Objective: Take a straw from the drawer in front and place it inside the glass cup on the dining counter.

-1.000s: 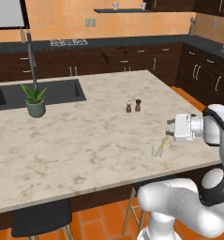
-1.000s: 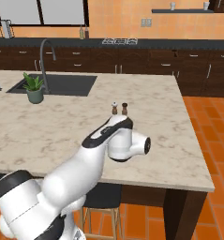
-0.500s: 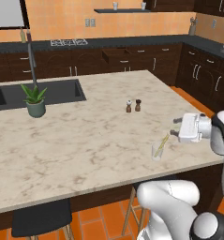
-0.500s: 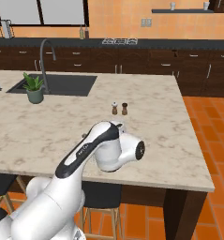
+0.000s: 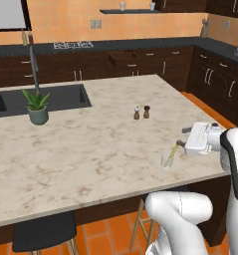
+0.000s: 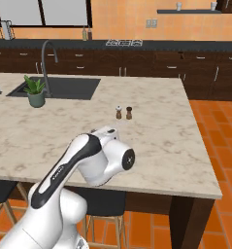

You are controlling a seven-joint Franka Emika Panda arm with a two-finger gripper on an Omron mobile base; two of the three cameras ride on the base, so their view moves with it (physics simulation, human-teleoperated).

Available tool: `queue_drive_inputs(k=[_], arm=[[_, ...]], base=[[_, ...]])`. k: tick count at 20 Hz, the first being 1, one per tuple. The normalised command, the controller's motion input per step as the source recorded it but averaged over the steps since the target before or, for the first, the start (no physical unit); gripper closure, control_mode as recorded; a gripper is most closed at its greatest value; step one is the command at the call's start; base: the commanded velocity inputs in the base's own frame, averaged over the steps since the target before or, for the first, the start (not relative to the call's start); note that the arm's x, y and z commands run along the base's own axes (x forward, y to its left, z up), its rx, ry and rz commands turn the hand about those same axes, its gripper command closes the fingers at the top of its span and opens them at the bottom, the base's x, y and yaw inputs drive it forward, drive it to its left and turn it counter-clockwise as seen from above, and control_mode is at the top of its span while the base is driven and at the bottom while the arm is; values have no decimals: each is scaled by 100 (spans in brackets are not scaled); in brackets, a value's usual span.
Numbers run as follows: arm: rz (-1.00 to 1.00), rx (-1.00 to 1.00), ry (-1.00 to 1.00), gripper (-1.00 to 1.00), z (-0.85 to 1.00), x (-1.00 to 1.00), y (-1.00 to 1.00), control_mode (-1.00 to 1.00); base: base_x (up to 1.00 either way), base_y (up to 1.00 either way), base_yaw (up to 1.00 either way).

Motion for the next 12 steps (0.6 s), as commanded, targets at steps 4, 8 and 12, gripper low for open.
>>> queue_drive_inputs(k=[4,8,12], arm=[[-1,0,8,-100,0,-9,33,-100],[0,-1,12,-100,0,0,35,-100],[0,-1,16,-100,-1,9,26,-100]], base=[[0,0,0],[0,0,0],[0,0,0]])
